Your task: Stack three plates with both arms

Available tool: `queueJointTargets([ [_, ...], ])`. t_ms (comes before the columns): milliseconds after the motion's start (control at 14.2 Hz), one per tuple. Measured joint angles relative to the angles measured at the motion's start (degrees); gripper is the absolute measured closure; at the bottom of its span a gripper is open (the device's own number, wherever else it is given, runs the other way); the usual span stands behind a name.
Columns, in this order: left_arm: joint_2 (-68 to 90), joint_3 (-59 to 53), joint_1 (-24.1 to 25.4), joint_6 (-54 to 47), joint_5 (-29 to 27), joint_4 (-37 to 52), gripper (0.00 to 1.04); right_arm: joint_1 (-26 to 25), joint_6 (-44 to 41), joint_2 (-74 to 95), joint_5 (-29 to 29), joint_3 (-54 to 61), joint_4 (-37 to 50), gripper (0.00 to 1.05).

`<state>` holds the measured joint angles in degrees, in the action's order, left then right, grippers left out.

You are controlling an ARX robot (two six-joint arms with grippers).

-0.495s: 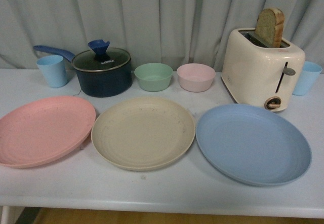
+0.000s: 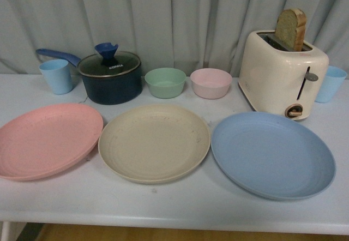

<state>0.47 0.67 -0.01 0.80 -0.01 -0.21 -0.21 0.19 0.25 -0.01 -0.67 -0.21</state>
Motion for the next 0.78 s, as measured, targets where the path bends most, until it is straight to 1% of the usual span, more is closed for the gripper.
queueJointTargets([
  [777,0.00,0.00,0.00,0.00,0.00,0.00,0.07,-0.02,0.00,0.00,0.02,0.00,0.00,0.06],
])
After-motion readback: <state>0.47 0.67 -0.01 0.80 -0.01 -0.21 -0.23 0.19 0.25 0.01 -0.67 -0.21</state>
